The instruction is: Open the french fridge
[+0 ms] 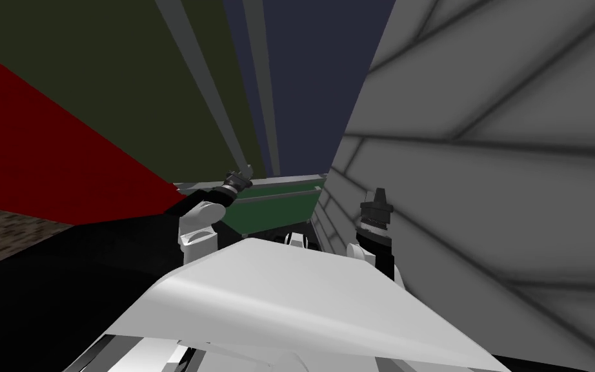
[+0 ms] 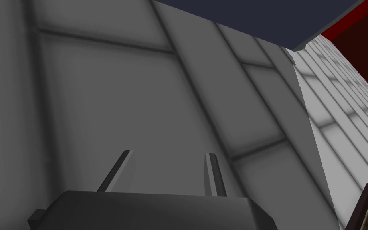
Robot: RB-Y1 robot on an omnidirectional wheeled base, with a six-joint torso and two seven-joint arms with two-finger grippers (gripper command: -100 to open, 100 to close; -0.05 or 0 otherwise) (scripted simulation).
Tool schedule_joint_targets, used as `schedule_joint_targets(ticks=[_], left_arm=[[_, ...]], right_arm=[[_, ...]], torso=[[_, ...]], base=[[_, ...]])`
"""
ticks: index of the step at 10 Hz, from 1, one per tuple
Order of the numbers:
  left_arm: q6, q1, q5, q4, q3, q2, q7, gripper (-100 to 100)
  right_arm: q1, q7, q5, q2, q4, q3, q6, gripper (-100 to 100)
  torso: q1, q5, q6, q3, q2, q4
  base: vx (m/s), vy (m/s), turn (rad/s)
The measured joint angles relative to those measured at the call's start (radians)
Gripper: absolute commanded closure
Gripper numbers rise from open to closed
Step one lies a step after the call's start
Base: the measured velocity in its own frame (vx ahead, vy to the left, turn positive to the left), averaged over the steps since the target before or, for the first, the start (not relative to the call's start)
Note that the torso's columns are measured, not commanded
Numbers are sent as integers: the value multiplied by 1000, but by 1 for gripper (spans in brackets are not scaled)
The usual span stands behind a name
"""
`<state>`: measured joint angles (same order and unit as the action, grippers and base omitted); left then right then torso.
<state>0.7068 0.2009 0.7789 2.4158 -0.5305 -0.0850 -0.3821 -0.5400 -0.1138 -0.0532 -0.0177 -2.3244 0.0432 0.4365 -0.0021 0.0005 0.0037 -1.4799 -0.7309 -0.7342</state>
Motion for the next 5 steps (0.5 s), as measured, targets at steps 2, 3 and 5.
schedule_joint_targets(ticks=[2,3,5], left_arm=[[-3,43,1,52,35,30,15,100],[-10,65,16,64,41,32,23,100],[-15,104,26,100,66,52,36,100]], right_arm=[[0,0,0,0,0,0,0,0],[0,0,0,0,0,0,0,0],[0,0,0,0,0,0,0,0]], torso=[[-3,-1,1,1,-2,0],[-4,0,2,2,-3,0],[-6,-1,1,3,-5,-1]], base=[[61,28,73],[44,28,72],[45,20,74]])
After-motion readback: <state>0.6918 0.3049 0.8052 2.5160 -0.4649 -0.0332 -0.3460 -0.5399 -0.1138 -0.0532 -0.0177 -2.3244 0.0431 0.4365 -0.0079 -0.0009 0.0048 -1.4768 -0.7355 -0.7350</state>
